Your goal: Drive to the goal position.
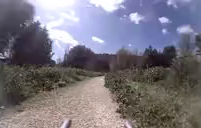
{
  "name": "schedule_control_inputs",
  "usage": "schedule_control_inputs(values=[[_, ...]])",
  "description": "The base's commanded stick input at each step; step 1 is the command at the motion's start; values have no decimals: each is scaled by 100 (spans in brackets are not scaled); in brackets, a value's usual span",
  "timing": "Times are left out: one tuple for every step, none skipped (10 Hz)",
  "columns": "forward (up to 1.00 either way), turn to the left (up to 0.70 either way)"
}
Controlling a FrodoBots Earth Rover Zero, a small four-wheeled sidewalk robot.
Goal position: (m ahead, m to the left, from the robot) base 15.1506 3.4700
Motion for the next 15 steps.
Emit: schedule_control_inputs(values=[[85,0],[85,0],[85,0],[85,0],[85,0],[85,0],[85,0],[85,0],[85,0],[85,0],[85,0],[85,0],[85,0],[85,0],[85,0]])
